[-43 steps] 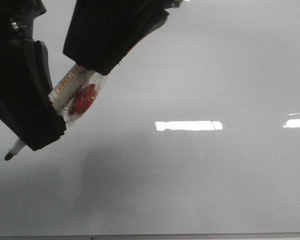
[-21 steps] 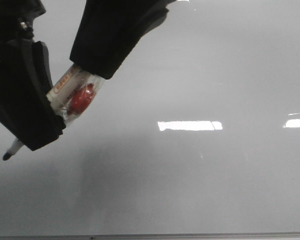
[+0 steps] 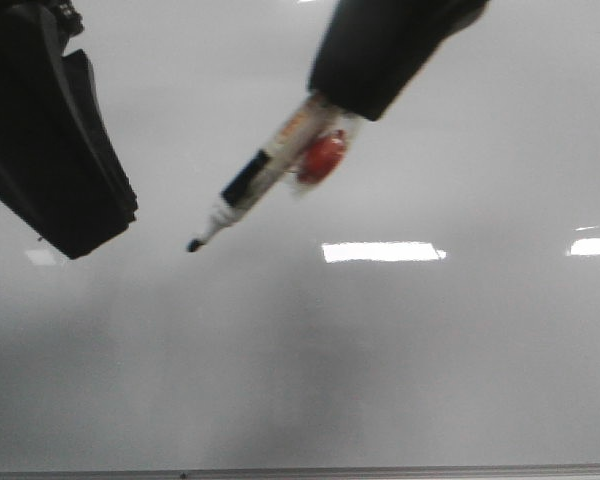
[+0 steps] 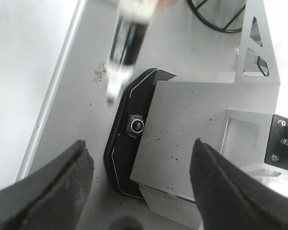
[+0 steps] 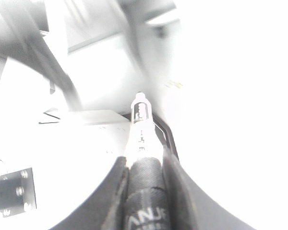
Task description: Write number 8 on whiteboard
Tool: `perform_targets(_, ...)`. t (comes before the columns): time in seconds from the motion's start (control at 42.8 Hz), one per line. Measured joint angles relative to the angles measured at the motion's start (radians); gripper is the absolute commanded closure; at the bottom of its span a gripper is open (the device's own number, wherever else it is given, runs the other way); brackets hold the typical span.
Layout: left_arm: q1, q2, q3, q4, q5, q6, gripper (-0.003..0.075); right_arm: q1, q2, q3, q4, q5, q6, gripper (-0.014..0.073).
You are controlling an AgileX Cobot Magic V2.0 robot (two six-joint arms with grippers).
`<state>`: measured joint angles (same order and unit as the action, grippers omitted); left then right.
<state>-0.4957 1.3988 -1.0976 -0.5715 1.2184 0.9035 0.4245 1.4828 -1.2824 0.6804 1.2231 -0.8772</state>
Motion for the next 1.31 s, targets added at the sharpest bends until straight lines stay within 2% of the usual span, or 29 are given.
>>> perform_targets(0.07,0.014,-0.018,0.0,-0.004,0.002,0.0,0.0373,-0.057,-0.061,0.071,-0.002,-0.002,0.0,0.0659)
perform_targets(0.233,0.076,-0.11,0.063,-0.073,-0.064,0.002,0.0738,-0.164,-0.185,0.216,0.011,-0.148,0.0,0.0662)
perform_targets(0.35,0.139,-0.231,0.177,-0.113,-0.177,0.009,0.0741,-0.173,-0.21,0.269,0.059,-0.25,-0.002,0.0662)
perform_targets(0.514,0.215,-0.459,0.395,-0.148,-0.332,0.015,0.0741,-0.171,-0.18,0.283,0.146,-0.314,-0.026,0.0662)
perform_targets(0.654,0.263,-0.779,0.628,-0.258,-0.537,0.015,0.0741,-0.167,-0.115,0.283,0.315,-0.37,-0.137,0.0662)
perform_targets(0.77,0.267,-0.986,0.745,-0.343,-0.637,0.015,0.0741,-0.165,-0.079,0.283,0.411,-0.432,-0.196,0.0662)
perform_targets(1.004,0.267,-1.232,0.808,-0.372,-0.685,0.015,0.0741,-0.15,0.012,0.221,0.456,-0.572,-0.213,0.0662)
perform_targets(1.167,0.267,-1.259,0.808,-0.376,-0.699,0.015,0.0741,-0.135,0.075,0.163,0.462,-0.644,-0.215,0.0662)
perform_targets(1.307,0.267,-1.259,0.808,-0.378,-0.699,0.015,0.0741,-0.101,0.134,0.114,0.474,-0.643,-0.215,0.0662)
